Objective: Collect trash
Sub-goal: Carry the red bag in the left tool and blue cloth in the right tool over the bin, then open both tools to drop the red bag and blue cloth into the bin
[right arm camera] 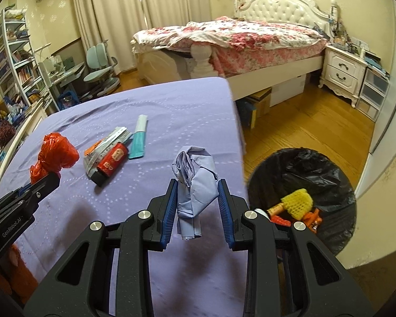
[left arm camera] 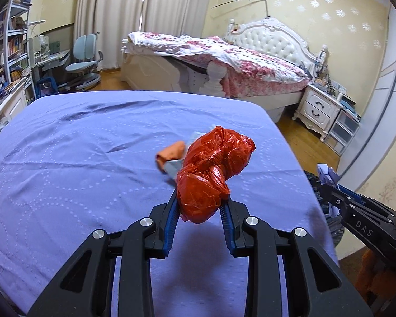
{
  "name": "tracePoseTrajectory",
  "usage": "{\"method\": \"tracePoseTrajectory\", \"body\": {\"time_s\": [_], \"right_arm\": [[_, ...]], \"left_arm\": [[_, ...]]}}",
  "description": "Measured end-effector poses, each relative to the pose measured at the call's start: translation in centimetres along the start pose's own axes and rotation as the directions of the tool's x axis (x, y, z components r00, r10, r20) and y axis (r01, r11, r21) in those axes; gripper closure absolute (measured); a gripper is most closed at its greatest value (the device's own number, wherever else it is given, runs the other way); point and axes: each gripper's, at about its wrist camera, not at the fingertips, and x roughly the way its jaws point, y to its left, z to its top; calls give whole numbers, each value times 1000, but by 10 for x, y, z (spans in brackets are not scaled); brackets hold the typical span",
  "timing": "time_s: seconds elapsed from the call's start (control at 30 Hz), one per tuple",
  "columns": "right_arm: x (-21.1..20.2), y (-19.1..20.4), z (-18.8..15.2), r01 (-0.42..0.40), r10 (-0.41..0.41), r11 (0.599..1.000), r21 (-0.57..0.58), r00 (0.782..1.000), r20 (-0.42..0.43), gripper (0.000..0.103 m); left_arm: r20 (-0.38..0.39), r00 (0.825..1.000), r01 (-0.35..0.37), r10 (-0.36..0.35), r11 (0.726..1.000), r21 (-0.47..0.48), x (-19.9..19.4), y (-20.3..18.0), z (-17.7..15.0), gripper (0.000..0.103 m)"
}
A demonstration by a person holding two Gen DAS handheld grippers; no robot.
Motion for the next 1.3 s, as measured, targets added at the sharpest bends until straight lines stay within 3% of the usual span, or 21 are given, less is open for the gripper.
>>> {"method": "tracePoseTrajectory", "body": {"time_s": [0.4,0.7,1.3], "right_arm": [[-21,-78,-5,127,-131,987,97,991,40,73],[-18,-126,-4,170,-178,971,166,983,35,73],[-3,-169,-1,200,-209,954,224,978,18,73]], "left_arm": [[-24,992,129,-126,982,139,26,-92,1,72],[-77,981,189,-177,962,196,54,-143,3,72],[-125,980,187,-157,938,292,88,-198,-3,72]]}}
